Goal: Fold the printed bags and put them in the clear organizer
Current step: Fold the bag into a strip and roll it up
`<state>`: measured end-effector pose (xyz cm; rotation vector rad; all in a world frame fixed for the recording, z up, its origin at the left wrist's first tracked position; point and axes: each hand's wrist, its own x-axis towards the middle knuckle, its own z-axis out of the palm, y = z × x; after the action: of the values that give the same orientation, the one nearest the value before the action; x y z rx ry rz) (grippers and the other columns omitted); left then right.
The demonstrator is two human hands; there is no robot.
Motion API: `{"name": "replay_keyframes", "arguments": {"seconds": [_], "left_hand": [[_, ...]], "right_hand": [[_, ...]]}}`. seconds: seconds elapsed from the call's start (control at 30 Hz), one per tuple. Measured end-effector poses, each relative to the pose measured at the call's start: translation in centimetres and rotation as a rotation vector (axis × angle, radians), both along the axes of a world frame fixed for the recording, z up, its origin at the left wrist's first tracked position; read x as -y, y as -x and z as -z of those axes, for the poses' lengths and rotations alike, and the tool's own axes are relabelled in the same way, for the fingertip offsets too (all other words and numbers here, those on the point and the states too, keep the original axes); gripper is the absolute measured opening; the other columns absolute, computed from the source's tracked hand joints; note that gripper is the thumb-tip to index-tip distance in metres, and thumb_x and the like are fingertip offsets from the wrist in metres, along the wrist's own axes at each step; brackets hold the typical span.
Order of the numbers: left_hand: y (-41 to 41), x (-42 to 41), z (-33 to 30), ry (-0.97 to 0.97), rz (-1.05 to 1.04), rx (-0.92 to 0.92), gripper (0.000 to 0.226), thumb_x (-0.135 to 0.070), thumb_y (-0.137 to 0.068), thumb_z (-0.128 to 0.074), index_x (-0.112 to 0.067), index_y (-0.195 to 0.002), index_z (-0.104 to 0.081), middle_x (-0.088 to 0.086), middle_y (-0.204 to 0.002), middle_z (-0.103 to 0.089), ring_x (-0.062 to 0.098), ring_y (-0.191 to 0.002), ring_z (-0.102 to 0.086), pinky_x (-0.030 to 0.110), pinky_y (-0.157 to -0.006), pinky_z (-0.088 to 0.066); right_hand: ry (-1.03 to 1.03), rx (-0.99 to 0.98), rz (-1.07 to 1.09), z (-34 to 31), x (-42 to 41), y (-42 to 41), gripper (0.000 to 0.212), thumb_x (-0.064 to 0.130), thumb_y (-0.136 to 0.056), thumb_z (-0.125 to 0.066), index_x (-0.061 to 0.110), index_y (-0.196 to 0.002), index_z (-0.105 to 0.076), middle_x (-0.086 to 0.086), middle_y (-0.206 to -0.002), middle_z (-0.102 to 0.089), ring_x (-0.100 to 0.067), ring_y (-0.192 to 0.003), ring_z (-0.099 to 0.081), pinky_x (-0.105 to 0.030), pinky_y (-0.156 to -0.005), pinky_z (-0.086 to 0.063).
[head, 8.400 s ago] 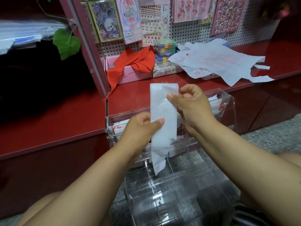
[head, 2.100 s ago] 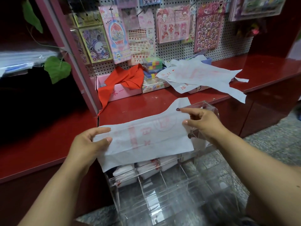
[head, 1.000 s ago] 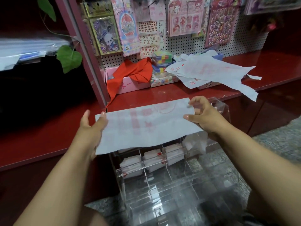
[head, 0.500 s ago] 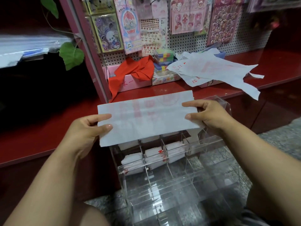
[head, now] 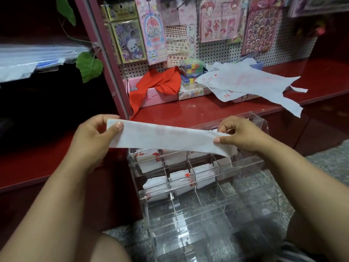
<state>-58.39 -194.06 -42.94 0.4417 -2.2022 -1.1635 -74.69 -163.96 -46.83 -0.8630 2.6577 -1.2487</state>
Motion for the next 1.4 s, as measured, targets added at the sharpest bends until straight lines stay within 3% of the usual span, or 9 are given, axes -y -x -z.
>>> {"name": "replay_keyframes", "arguments": {"seconds": [0.13,0.4,0.5,0.63,0.77,0.87,1.07,1.3,1.4], "left_hand": [[0.6,-1.8,-2.6,0.008,0.035,-0.113,0.02,-0.015,-0.094,-0.062,-0.021,-0.076,-0.057,-0.002,-0.069,-0.059,-0.004,-0.052,-0.049,0.015,-0.052,-0.041],[2.2,-6.3,-8.7,0.162,0.363,0.024,0.014,-0.012,-0.087,-0.07,-0.016,-0.078,-0.06,0.01,-0.078,-0.069,0.016,-0.066,-0.061,0.029,-0.06,-0.048],[3.1,-7.8,-9.6,0.172,0.428,-0.013,0.017,-0.007,-0.084,-0.072,-0.016,-0.078,-0.059,0.003,-0.073,-0.068,0.01,-0.062,-0.062,0.025,-0.057,-0.05],[3.9,-8.7,-9.2,-0.259,0.351,-0.289,0.018,-0.012,-0.087,-0.07,-0.016,-0.1,-0.058,-0.011,-0.07,-0.068,0.001,-0.063,-0.063,0.019,-0.06,-0.051],[4.1,-10.1,-4.7,-0.648,0.375,0.022,0.044,-0.046,-0.068,-0.078,-0.021,-0.101,-0.063,-0.008,-0.082,-0.069,0.008,-0.078,-0.064,0.032,-0.074,-0.048],[3.2,-12.1,-1.0,-0.607,0.392,0.204,0.033,-0.049,-0.068,-0.071,-0.02,-0.083,-0.067,-0.011,-0.073,-0.07,0.004,-0.067,-0.063,0.032,-0.078,-0.043],[2.9,-13.3,0.4,-0.478,0.294,0.016,0.012,-0.012,-0.089,-0.068,-0.004,-0.081,-0.071,0.002,-0.073,-0.071,0.004,-0.061,-0.061,0.016,-0.059,-0.047],[3.0,-12.9,0.3,-0.423,0.222,-0.092,0.016,-0.011,-0.089,-0.068,-0.013,-0.074,-0.072,0.004,-0.075,-0.071,0.014,-0.07,-0.061,0.031,-0.071,-0.049],[3.1,-12.7,0.5,-0.307,0.125,-0.145,0.012,-0.033,-0.08,-0.074,-0.025,-0.071,-0.075,0.003,-0.099,-0.069,0.017,-0.094,-0.065,0.037,-0.089,-0.051]], "right_hand": [[0.003,0.245,-0.151,0.1,-0.3,-0.7,0.018,0.005,-0.078,-0.076,0.014,-0.077,-0.061,0.008,-0.066,-0.06,0.001,-0.05,-0.052,-0.01,-0.042,-0.036],[0.292,0.485,-0.392,0.9,2.3,-3.3,0.044,0.045,-0.061,-0.082,0.023,-0.098,-0.07,-0.013,-0.104,-0.07,-0.024,-0.095,-0.063,-0.05,-0.088,-0.047],[0.413,0.433,-0.35,0.3,2.8,-4.3,0.03,0.031,-0.069,-0.077,0.01,-0.091,-0.071,-0.007,-0.088,-0.072,-0.016,-0.08,-0.065,-0.037,-0.073,-0.053],[0.604,0.362,-0.26,-0.8,3.1,-5.1,0.006,0.01,-0.079,-0.074,0.008,-0.083,-0.071,-0.002,-0.081,-0.072,-0.013,-0.073,-0.064,-0.025,-0.067,-0.052],[0.75,0.341,-0.111,-1.1,3.4,-5.2,0.004,0.008,-0.083,-0.069,0.01,-0.081,-0.072,-0.004,-0.084,-0.073,-0.015,-0.076,-0.066,-0.026,-0.069,-0.053],[0.804,0.342,-0.055,-1.2,3.6,-5.3,0.005,0.009,-0.084,-0.069,0.012,-0.082,-0.073,-0.005,-0.084,-0.074,-0.015,-0.074,-0.066,-0.029,-0.068,-0.053],[0.79,0.339,-0.03,-1.3,3.9,-5.8,0.003,0.013,-0.084,-0.07,0.014,-0.083,-0.073,-0.005,-0.085,-0.075,-0.017,-0.076,-0.069,-0.03,-0.068,-0.054],[0.792,0.271,-0.019,-1.9,3.9,-6.2,0.008,0.01,-0.086,-0.068,0.012,-0.078,-0.071,0.0,-0.075,-0.07,-0.012,-0.07,-0.063,-0.025,-0.068,-0.052],[0.789,0.257,-0.017,-2.2,3.9,-6.3,0.013,0.01,-0.086,-0.067,0.014,-0.074,-0.07,0.004,-0.069,-0.069,-0.009,-0.066,-0.061,-0.024,-0.066,-0.051]]}}
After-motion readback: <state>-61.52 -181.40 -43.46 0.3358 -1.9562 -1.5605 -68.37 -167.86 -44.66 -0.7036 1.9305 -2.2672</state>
